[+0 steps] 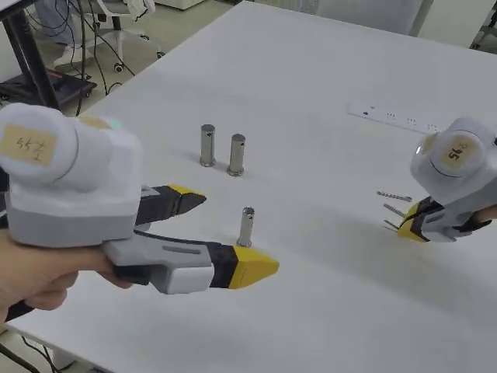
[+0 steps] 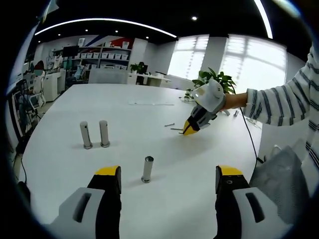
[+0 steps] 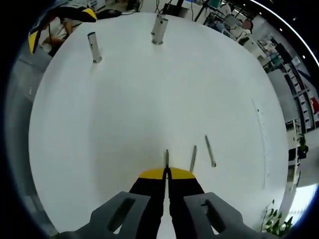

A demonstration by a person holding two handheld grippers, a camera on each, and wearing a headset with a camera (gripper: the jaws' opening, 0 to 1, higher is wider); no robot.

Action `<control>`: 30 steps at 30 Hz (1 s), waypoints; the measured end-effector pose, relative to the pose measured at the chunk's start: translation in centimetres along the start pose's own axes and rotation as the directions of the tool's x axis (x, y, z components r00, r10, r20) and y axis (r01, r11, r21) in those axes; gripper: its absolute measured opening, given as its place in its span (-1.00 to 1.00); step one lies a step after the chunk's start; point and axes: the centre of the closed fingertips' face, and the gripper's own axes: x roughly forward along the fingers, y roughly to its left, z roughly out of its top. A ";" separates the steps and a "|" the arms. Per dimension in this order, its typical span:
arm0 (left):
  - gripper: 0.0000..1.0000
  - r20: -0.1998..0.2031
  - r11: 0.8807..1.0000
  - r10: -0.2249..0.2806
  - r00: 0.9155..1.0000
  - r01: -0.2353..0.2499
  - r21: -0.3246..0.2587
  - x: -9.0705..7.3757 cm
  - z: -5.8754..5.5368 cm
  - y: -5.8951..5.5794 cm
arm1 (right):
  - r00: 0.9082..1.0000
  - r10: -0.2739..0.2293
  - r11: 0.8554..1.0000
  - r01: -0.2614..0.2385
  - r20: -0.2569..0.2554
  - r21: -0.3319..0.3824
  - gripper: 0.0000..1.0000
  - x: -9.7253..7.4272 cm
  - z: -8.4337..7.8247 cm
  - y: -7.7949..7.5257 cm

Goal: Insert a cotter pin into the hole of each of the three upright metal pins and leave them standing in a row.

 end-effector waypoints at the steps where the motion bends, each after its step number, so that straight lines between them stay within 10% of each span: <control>1: 0.53 0.004 1.000 0.004 1.000 -0.004 0.003 0.0 0.1 0.1 | 1.000 -0.005 1.000 0.005 0.003 -0.002 -0.97 -0.2 0.0 0.0; 20: 0.21 -0.017 0.999 -0.039 0.999 0.040 0.015 1.2 1.1 -0.8 | 0.985 -0.129 0.984 0.142 0.115 -0.111 -0.96 -4.1 2.1 3.3; 30: -0.08 -0.060 0.995 -0.103 0.993 0.103 -0.006 2.8 1.3 -2.5 | 0.959 -0.183 0.964 0.218 0.217 -0.151 -0.97 -6.2 5.0 5.6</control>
